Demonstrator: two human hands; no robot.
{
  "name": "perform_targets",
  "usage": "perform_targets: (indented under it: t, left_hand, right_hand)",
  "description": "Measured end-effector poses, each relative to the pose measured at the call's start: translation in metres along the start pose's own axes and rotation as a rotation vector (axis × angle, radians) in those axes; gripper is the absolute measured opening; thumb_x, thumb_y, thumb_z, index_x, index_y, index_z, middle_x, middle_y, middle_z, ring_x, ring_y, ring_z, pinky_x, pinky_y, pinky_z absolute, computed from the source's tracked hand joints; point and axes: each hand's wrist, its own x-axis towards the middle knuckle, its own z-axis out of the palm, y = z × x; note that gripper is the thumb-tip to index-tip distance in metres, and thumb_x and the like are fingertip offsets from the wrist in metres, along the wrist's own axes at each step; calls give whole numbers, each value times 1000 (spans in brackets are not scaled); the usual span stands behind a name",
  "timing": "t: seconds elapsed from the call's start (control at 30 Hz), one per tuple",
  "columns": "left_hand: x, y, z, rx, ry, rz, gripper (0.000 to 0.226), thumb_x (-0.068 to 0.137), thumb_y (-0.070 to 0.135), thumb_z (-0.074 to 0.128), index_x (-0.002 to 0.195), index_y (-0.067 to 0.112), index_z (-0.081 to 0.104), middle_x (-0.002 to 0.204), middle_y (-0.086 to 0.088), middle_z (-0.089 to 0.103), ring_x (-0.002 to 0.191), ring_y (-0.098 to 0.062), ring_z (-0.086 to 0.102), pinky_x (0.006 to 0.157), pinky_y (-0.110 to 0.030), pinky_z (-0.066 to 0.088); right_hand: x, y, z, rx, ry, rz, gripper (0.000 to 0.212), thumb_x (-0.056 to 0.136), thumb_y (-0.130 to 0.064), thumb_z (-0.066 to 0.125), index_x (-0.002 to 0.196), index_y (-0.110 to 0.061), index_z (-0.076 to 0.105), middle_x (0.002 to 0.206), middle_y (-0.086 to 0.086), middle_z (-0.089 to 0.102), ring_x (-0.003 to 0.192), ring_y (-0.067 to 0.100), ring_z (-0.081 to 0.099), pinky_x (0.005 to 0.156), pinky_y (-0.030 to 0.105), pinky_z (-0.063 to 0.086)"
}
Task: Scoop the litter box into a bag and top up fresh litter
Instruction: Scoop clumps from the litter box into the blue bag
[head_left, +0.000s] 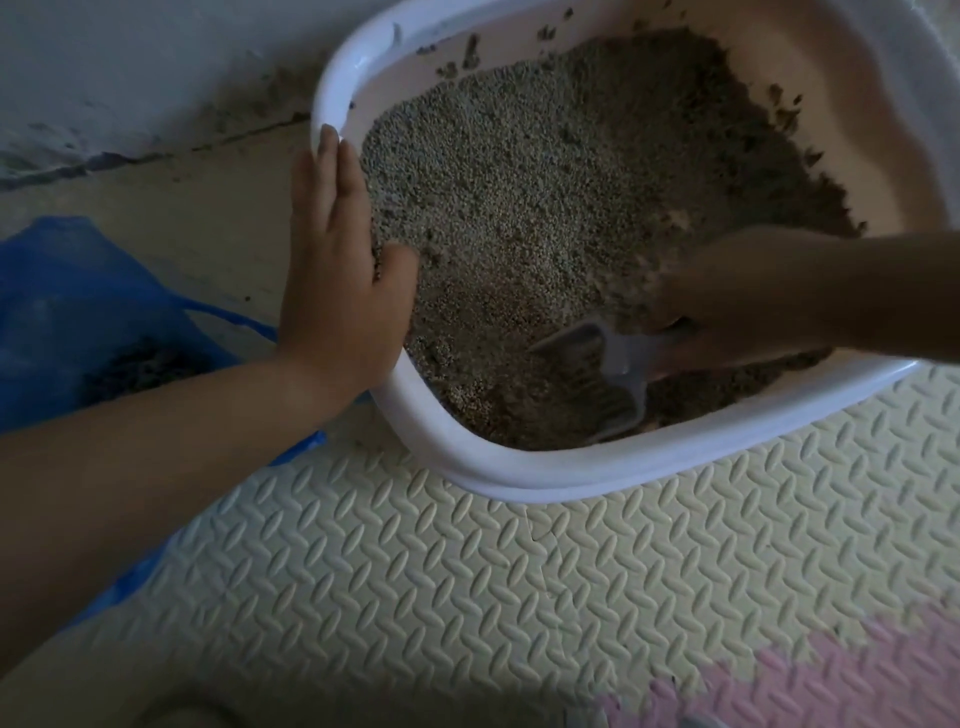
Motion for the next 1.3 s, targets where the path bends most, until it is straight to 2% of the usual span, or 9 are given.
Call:
perform_targets:
  t: [0.03, 0.13, 0.23, 0.4, 0.6, 0.73, 1.07, 1.17, 1.3]
  left_hand:
    - [1, -1, 0, -10, 1, -1, 65, 93, 21, 33, 152, 9, 7, 160, -2, -3, 147, -15, -5, 117, -24, 4]
    - [1, -2, 2, 4, 12, -6, 65, 93, 22, 32, 152, 9, 8, 160, -2, -2, 147, -15, -5, 111, -12, -1]
    - [1, 0, 2, 3, 11, -2, 64, 93, 21, 32, 152, 9, 8, 160, -2, -2, 147, -15, -6, 114, -17, 0]
    - [1, 1, 2, -21, 21, -11, 65, 93, 22, 31, 152, 10, 9, 160, -1, -2, 147, -13, -5, 119, -27, 4]
    - [2, -1, 2, 1, 18, -5, 64, 93, 20, 31, 152, 9, 10, 160, -1, -2, 146, -13, -5, 108, -8, -4]
    - [3, -2, 2, 7, 15, -7, 65, 90, 22, 29, 152, 9, 11, 160, -2, -1, 146, -13, -5, 113, -16, -3]
    - [4, -2, 1, 30, 19, -5, 65, 92, 30, 23, 151, 6, 12, 160, -5, 1, 147, -16, -3, 115, -20, -2]
    - [5, -2, 0, 40, 22, -2, 65, 92, 32, 22, 151, 5, 12, 160, -5, 2, 147, -16, -3, 117, -22, -1]
    - [5, -2, 1, 56, 25, 0, 64, 93, 32, 20, 151, 5, 12, 160, -5, 2, 147, -16, -3, 117, -23, 0]
  right_hand:
    - [4, -4, 1, -19, -3, -22, 45, 78, -65, 53, 92, -25, 68, 81, -2, 68, 76, 21, 65, 66, 32, 52]
    - [6, -20, 6, -42, 140, -57, 72, 72, -82, 27, 68, -22, 66, 54, -6, 60, 51, 15, 59, 48, 23, 42]
    - [11, -25, 11, 43, 201, -26, 81, 66, -87, 17, 61, -19, 61, 50, -4, 56, 46, 14, 56, 46, 22, 39]
    - [28, -18, 20, -4, 316, -101, 52, 79, -69, 30, 76, -24, 55, 64, -7, 56, 57, 13, 51, 52, 25, 33]
    - [62, -8, 8, -145, 412, -233, 27, 90, -55, 45, 81, -29, 45, 64, -7, 45, 63, 18, 48, 48, 27, 26]
    - [66, -2, 21, -137, 490, -255, 32, 89, -57, 44, 84, -26, 48, 64, -6, 44, 64, 19, 48, 50, 28, 23]
    - [60, 6, 31, 161, 471, -238, 32, 85, -59, 48, 80, -27, 49, 66, -6, 51, 66, 20, 52, 59, 32, 36]
    - [51, 11, 26, 234, 564, -213, 47, 78, -68, 38, 80, -23, 53, 64, -4, 51, 61, 18, 50, 57, 33, 36]
    - [31, 28, 24, 297, 623, -128, 52, 79, -65, 40, 95, -21, 62, 73, 0, 60, 65, 21, 53, 62, 34, 40]
